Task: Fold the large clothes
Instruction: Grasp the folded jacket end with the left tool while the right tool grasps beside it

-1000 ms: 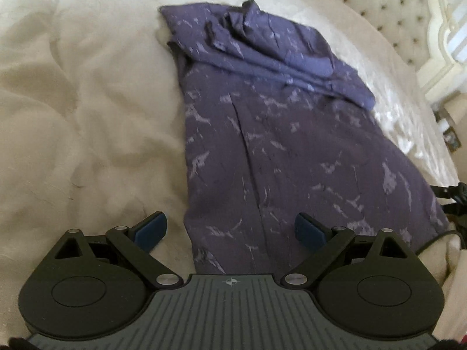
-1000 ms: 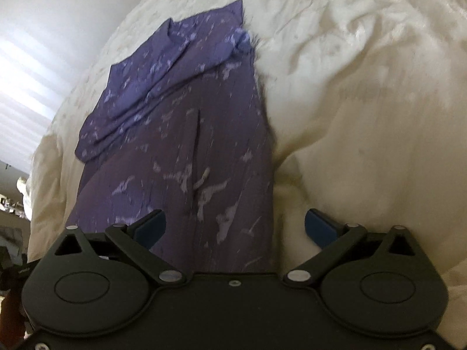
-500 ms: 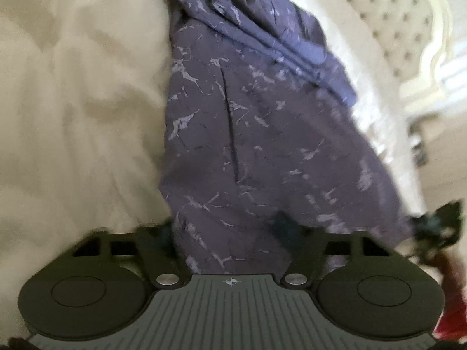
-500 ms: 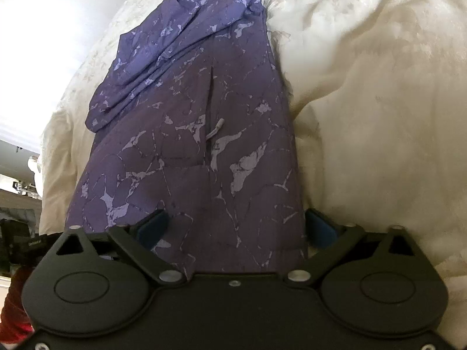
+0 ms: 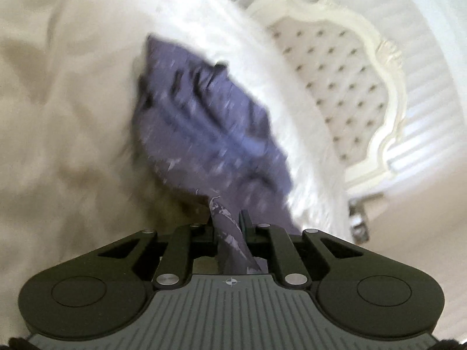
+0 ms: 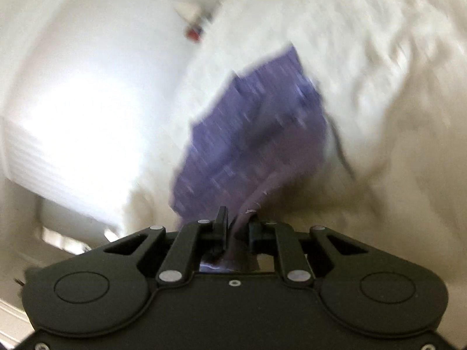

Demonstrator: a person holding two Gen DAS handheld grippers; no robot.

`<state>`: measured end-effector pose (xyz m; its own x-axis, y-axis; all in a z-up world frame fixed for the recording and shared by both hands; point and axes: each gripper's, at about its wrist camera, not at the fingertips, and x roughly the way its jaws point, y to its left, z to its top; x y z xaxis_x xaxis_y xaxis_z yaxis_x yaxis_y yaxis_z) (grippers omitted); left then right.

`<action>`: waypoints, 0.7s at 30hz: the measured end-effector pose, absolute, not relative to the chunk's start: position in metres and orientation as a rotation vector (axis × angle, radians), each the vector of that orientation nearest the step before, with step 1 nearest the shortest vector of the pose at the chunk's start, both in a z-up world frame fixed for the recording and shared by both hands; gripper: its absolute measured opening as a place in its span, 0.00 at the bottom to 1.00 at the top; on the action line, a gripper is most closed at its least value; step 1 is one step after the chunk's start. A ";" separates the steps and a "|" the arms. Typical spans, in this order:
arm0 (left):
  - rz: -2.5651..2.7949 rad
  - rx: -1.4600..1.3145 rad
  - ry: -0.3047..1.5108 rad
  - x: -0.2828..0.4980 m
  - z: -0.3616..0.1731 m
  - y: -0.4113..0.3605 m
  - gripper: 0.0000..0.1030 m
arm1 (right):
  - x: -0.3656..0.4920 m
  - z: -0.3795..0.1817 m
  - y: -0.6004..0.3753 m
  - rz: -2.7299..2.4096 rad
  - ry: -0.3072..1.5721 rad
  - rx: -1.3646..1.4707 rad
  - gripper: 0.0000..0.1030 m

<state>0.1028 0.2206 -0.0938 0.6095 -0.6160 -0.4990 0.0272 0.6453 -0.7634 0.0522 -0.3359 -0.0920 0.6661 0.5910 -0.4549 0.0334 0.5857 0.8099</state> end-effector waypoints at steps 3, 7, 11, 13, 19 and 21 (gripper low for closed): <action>-0.434 -0.814 0.774 0.122 -0.075 0.224 0.12 | 0.069 -0.071 -0.338 0.399 0.707 0.884 0.22; -0.413 -0.808 0.692 0.155 -0.056 0.225 0.12 | 0.102 -0.053 -0.335 0.444 0.633 0.881 0.22; -0.383 -0.846 0.628 0.191 -0.053 0.228 0.12 | 0.143 -0.046 -0.332 0.434 0.571 0.874 0.22; -0.361 -0.859 0.605 0.210 -0.053 0.231 0.12 | 0.165 -0.047 -0.333 0.425 0.551 0.891 0.22; -0.298 -0.863 0.575 0.272 -0.063 0.230 0.12 | 0.242 -0.062 -0.336 0.348 0.534 0.908 0.22; -0.267 -0.850 0.580 0.292 -0.069 0.226 0.12 | 0.269 -0.071 -0.333 0.317 0.546 0.904 0.22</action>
